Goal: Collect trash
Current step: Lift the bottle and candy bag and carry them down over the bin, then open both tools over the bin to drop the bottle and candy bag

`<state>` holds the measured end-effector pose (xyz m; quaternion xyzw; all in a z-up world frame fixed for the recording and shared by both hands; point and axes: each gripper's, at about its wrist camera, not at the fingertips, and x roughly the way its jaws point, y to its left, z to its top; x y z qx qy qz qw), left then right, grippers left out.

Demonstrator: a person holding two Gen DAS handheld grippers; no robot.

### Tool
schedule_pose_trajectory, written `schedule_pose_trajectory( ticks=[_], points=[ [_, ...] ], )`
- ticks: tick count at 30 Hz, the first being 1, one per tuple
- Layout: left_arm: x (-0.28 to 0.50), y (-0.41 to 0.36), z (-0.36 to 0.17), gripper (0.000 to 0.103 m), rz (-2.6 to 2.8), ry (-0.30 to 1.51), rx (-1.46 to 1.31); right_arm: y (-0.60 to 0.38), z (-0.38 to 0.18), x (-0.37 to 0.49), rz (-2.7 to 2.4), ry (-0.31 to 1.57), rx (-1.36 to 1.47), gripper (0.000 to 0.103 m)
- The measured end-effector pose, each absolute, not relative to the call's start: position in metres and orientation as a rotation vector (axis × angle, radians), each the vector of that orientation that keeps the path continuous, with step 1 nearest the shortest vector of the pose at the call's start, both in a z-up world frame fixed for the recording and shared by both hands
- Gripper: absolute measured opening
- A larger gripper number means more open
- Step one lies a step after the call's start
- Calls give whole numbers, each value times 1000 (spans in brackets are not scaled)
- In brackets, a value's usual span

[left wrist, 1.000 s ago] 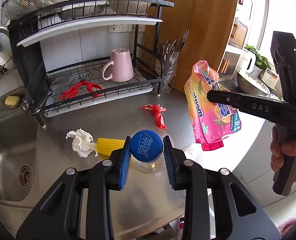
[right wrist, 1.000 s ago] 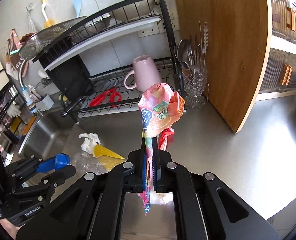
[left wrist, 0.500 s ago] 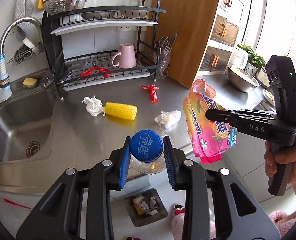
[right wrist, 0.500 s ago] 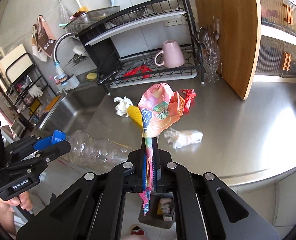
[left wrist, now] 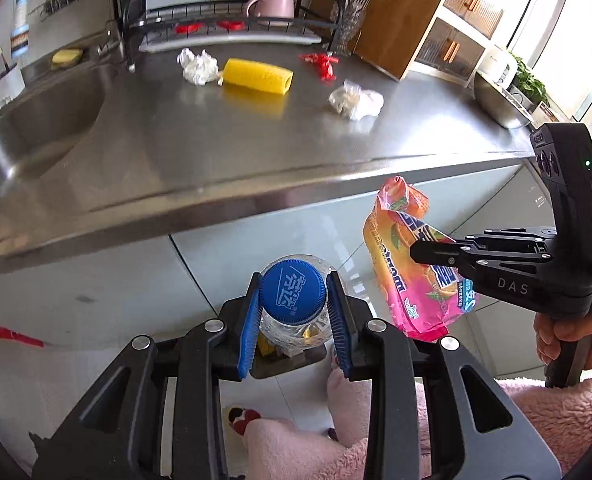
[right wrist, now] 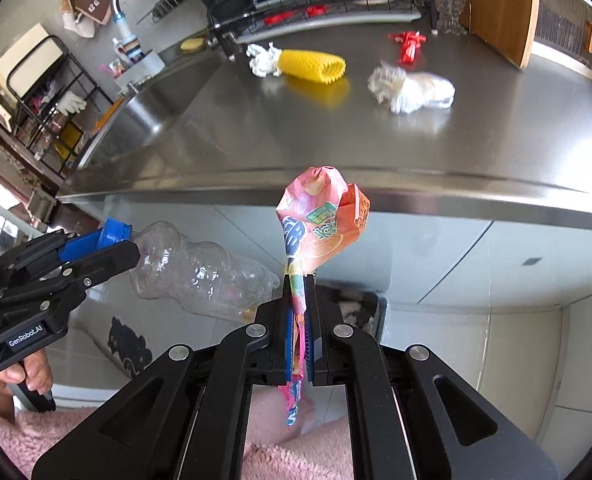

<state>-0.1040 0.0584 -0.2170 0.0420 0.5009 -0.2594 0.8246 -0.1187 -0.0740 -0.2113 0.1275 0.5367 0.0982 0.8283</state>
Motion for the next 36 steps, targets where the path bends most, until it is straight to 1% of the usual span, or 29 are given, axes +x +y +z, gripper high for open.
schedule_pose_trajectory(
  ticks=[3,7,14,20,26,31,36],
  points=[
    [-102,62,-256,30,-534,1137,53,-70,-243,-119,199,1207,277,6],
    [-96,68,-308,30,-517,1205,-4,-71,-285,-117,182,1243,323,6],
    [-82,64,-381,30,-498,1278,38,-73,-354,-114,146,1276,415,6],
    [-71,54,-427,30,-495,1334,77,-70,-404,-108,112,1328,464,6],
    [-59,49,-462,30,-479,1378,101,-59,-446,-98,91,1390,441,6],
    [-55,46,-491,30,-466,1427,101,-61,-473,-83,65,1436,490,6],
    [-57,42,-511,30,-457,1462,75,-59,-484,-75,47,1455,490,6]
  ],
)
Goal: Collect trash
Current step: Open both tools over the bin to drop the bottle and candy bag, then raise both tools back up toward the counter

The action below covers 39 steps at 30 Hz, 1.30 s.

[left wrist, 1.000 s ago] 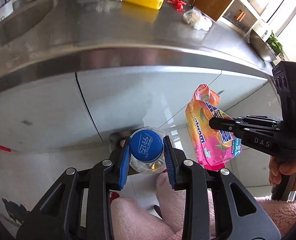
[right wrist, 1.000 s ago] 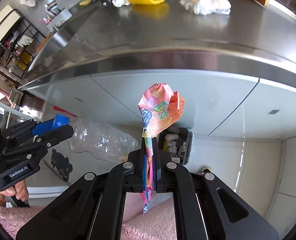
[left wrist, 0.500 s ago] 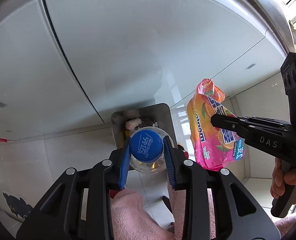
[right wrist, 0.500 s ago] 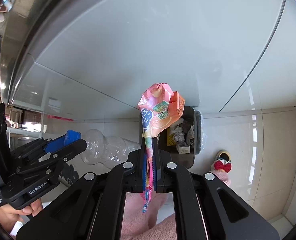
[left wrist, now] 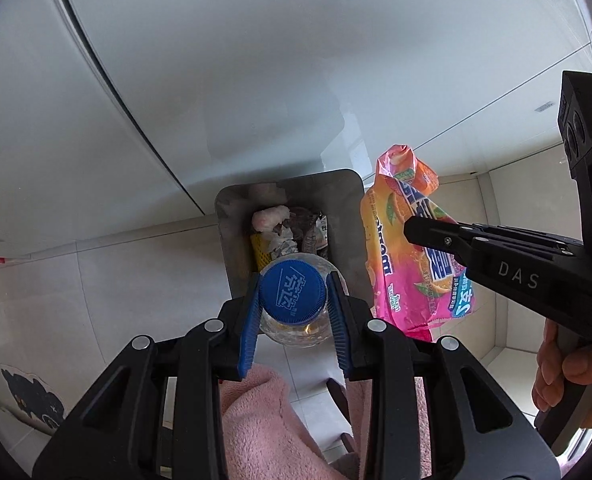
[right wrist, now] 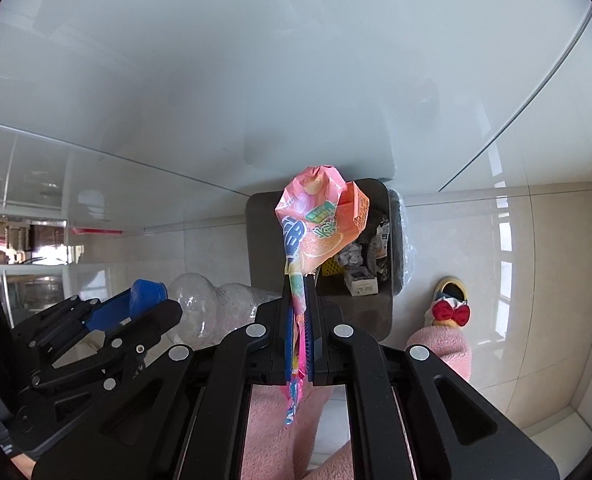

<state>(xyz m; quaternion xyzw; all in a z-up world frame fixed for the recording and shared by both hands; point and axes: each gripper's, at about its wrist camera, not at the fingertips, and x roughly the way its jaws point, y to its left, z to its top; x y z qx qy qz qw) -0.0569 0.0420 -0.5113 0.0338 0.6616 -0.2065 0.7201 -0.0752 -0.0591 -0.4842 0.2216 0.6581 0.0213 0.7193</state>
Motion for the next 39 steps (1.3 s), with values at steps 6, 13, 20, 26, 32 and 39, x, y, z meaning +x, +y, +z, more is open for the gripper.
schedule_pose_trajectory(
  ticks=[6,13,20,26,32,39],
  points=[
    [-55,42,-517,30,-456,1466,56,-61,-491,-68,19,1453,533,9],
    [-48,42,-518,37,-447,1484,66,-66,-493,-65,-1,1460,564,23],
    [-51,47,-510,63,-421,1493,56,-71,-488,-65,-39,1443,557,66],
    [-58,59,-481,88,-401,1480,10,-80,-469,-72,-60,1428,555,91],
    [-65,64,-417,94,-392,1416,-30,-88,-427,-87,-52,1391,584,98],
    [-63,68,-318,94,-433,1251,-12,-105,-335,-106,-40,1231,570,99]
  ],
)
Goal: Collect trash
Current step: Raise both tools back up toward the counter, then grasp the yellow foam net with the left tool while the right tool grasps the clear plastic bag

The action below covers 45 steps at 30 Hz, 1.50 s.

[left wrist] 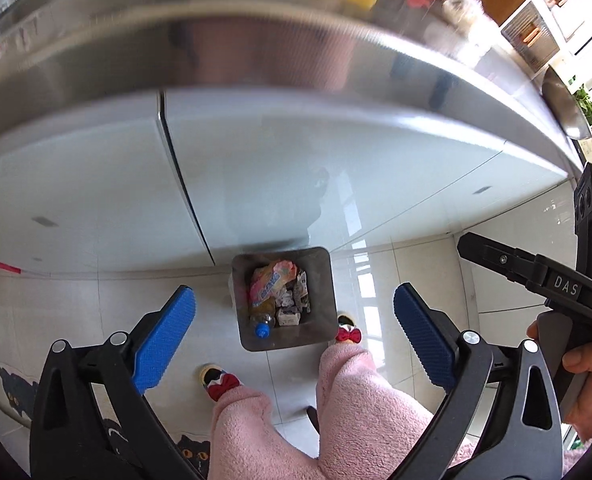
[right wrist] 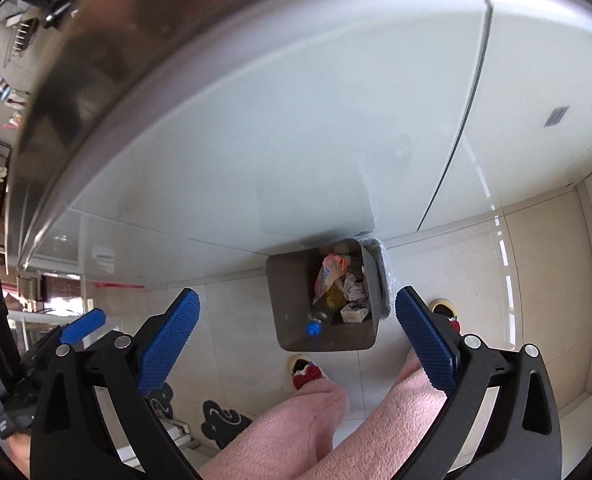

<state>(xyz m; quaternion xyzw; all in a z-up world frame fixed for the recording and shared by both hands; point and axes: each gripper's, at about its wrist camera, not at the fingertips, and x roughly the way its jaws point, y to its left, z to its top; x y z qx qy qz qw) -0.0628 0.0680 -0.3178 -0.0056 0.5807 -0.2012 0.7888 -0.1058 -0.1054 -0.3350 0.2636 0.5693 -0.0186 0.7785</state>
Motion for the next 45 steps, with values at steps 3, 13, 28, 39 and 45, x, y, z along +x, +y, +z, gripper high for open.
schedule_pose_trajectory(
  ticks=[3,13,28,39,45],
  points=[
    [-62,69,-275,94,-466,1178,-4,-118,-295,-112,-51,1137,564,99],
    [-41,61,-191,94,-507,997,74,-133,-190,-109,-122,832,487,99],
    [49,14,-161,93,-494,900,102,-171,-171,-28,-151,801,388,87],
    [126,-32,-181,88,-534,931,122,-180,-187,27,-119,847,355,87],
    [153,-51,-208,74,-555,997,140,-172,-199,47,-106,872,283,86]
  ],
)
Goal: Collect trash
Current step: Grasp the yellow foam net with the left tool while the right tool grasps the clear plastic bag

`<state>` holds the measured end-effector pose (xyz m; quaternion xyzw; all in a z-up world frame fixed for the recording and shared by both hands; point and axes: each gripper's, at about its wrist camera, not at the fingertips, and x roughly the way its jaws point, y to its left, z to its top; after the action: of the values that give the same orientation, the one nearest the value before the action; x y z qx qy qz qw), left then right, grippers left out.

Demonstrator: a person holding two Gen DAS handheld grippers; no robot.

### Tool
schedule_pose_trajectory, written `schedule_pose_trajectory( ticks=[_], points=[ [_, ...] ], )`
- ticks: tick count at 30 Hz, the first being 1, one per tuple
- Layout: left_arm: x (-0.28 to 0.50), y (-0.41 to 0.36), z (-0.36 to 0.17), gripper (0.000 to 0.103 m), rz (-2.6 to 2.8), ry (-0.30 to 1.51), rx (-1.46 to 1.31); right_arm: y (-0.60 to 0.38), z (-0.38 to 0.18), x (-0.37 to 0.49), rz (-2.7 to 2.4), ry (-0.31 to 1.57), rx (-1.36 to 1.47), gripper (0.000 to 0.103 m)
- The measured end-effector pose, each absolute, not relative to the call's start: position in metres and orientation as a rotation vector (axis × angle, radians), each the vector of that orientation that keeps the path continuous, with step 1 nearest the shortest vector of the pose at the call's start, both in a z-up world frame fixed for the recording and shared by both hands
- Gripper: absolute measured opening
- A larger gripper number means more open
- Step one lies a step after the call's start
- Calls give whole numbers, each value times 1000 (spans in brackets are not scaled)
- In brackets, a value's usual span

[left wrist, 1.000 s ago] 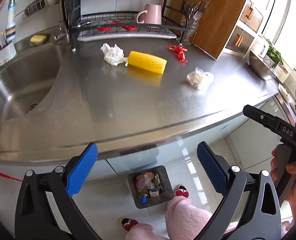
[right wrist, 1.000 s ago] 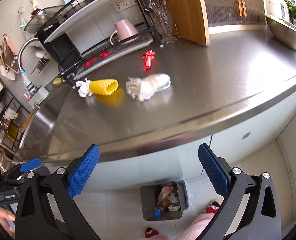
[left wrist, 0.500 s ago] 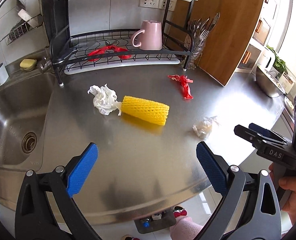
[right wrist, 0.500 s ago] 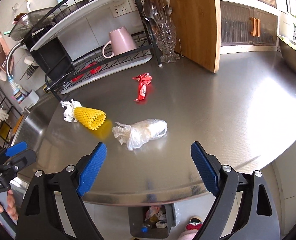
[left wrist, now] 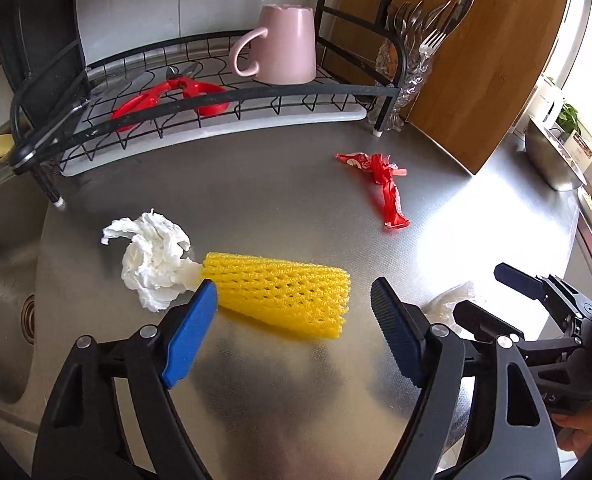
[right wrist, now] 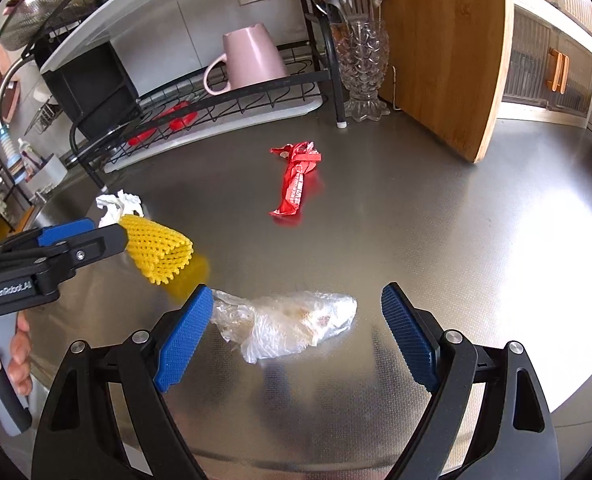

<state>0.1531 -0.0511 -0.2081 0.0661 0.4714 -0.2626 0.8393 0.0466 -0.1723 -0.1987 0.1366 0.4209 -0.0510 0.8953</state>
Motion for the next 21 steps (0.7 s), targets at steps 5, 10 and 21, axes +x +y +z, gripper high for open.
schedule_pose_trajectory(
  ticks=[5,10,21],
  points=[
    [163,-58,-230,58,-557,1050,158,-169,-213,57,-93,924,253,68],
    [161,-63,-236,35,-559,1037,216,-168,-220,59,-79,948,246,45],
    [145,-49,-229,8,-544,999,235,-157,-218,53,-79,960,235,31]
  ],
)
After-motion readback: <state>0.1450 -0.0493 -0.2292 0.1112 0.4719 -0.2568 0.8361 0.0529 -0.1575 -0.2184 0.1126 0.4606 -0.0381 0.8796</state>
